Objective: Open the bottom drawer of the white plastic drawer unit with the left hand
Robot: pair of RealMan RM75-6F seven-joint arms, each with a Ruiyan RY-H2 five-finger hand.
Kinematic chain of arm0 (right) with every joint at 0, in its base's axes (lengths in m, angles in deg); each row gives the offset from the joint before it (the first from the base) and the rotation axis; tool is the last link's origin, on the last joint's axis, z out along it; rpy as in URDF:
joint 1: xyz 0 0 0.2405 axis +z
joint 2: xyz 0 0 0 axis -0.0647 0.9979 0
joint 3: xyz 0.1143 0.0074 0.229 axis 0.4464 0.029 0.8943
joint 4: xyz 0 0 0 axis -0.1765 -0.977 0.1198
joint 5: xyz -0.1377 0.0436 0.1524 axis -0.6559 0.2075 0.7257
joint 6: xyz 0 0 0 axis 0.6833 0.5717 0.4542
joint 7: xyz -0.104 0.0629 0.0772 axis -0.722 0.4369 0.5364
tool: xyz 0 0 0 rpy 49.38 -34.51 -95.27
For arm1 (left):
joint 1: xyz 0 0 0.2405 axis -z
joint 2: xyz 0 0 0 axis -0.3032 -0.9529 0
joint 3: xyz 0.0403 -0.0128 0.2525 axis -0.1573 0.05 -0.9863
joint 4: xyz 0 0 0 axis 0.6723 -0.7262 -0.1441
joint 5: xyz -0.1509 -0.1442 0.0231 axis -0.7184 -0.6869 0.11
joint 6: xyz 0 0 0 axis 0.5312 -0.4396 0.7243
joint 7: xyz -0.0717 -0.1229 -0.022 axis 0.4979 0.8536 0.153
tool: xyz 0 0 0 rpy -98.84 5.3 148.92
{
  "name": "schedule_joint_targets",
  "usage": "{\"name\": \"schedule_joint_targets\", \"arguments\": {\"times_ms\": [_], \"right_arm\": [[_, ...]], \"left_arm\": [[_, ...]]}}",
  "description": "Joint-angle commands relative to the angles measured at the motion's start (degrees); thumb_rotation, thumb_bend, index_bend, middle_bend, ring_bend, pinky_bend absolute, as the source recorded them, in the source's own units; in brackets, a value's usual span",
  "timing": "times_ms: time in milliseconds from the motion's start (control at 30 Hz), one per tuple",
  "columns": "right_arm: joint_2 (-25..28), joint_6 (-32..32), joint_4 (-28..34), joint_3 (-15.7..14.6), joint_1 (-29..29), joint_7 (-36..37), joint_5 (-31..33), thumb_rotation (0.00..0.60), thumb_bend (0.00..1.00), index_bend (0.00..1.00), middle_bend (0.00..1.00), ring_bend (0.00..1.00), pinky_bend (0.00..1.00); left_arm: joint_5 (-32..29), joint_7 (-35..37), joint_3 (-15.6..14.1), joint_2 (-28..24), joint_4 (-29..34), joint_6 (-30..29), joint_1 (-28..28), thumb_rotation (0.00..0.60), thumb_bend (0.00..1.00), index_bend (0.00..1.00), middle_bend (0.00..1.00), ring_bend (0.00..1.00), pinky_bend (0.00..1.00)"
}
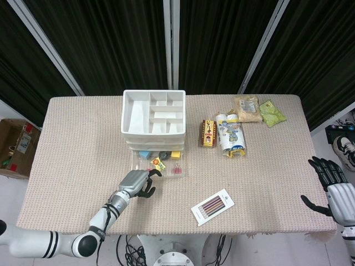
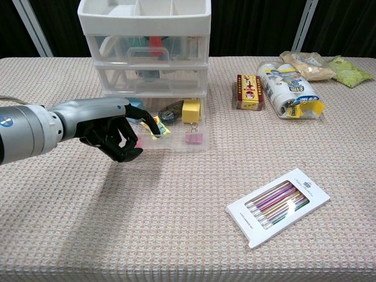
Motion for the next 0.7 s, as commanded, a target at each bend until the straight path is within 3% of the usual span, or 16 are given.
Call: {"name": "schedule_joint_targets", "arguments": {"times_ms": [33,267,333,500,700], "right_arm": [[0.02,0.13,0.06,-0.01,-0.09,-0.04,0.0,0.6,0.15,0.0,0.06,0.0,0.0],[0.2,0.74,0.21,-0.04,-0.47,-0.15,-0.05,0.6,0.15,0.0,0.06,0.0,0.0],[0.34,0.99,0.21,-0.01,-0.64,-0.15,0.02,0.6,0.15,0.0,0.06,0.0,0.0],[0.54,1.25,0.14,0.06,-0.92,-0.02,0.31,0.6,0.15,0.0,0.06,0.0,0.0],[0.76,1.31,0.38,0.06,-0.97,-0.34,0.16,0.6,0.15,0.0,0.06,0.0,0.0]], "left_arm": [[0.47,-0.46,-0.61,-0.97,0.97,0.31,0.1,0.6,0.46,0.32,0.75,0.93,1.0],[2.59,-1.28,-1.44,-3.31,2.81,0.26,0.4,0.6,0.46,0.27,0.75,0.93,1.0],[4.43,-2.21,-2.02,-4.68,3.54,0.12,0.53,0.6,0.45,0.22,0.75,0.93,1.0],[10.32,-4.25,-2.38,-7.48,4.65,-0.31,1.26,0.6,0.45,0.22,0.75,0.92,1.0],[19.03,-6.76,-0.18,-4.51,-5.36,0.21,4.77,0.6,0.38,0.28,0.76,0.9,1.0]]}}
